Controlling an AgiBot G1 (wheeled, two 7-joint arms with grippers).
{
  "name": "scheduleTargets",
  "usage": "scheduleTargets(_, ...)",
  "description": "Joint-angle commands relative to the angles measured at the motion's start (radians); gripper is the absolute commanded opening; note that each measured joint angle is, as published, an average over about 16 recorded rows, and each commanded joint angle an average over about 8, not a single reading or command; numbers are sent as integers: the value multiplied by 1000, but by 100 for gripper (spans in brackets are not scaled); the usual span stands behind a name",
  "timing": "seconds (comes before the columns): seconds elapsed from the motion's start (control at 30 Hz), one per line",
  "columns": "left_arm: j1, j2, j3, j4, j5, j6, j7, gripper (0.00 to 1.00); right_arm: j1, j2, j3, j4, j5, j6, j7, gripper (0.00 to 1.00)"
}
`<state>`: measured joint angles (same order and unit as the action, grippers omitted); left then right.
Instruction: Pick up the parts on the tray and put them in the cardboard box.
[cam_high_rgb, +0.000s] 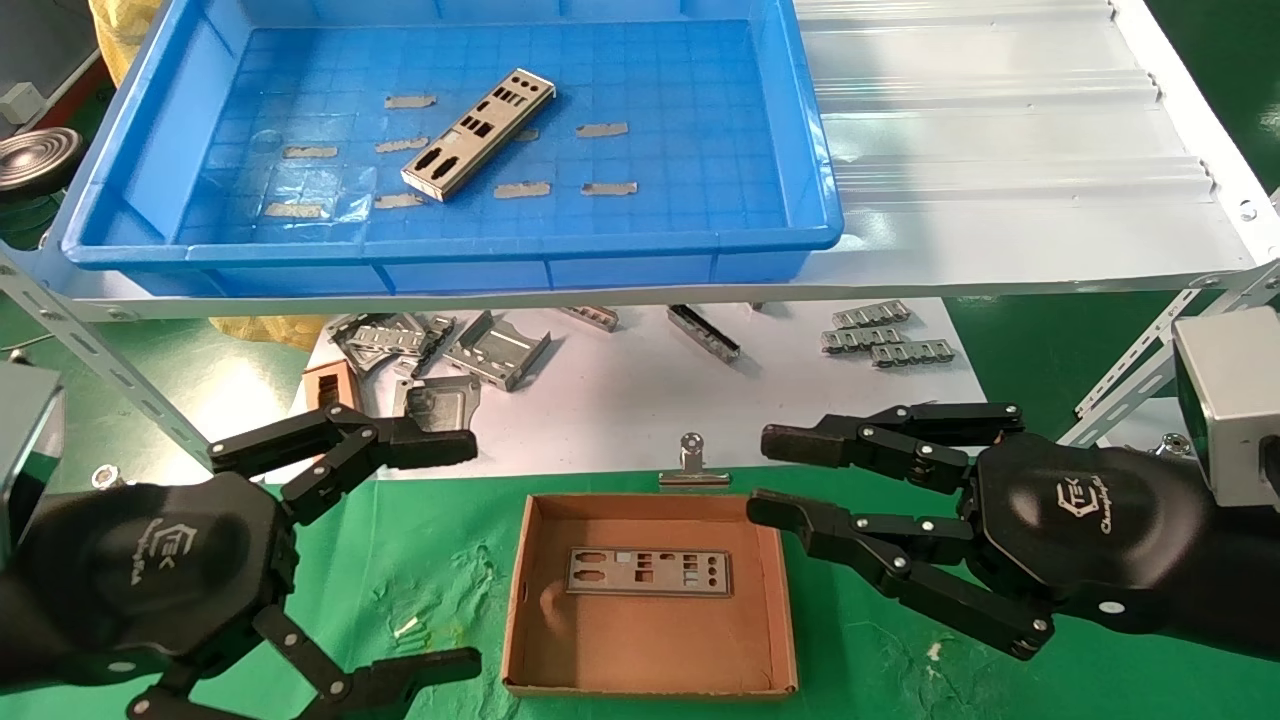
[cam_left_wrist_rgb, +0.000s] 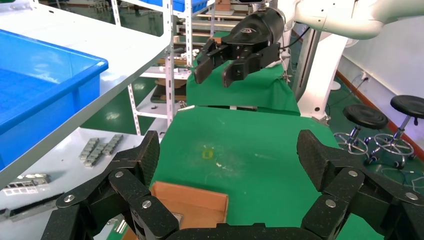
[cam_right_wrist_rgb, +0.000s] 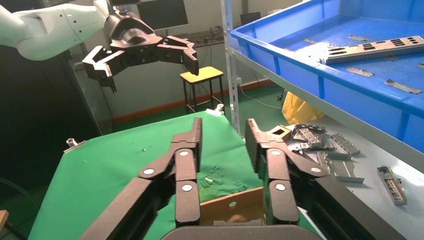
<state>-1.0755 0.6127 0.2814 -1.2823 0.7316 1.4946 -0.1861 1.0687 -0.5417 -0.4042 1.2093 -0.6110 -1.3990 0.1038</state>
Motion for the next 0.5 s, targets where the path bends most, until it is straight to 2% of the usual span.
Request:
scheduleTargets(0.03,0,0,0,0,0,0,0,100,0,0,0,0,0,0,0,0)
scheduleTargets(0.37,-2,0,0,1,0,-1,-1,100,0,0,0,0,0,0,0,0)
scheduleTargets(0.5,-34,6,4,12,11,-7,-16,100,0,0,0,0,0,0,0,0)
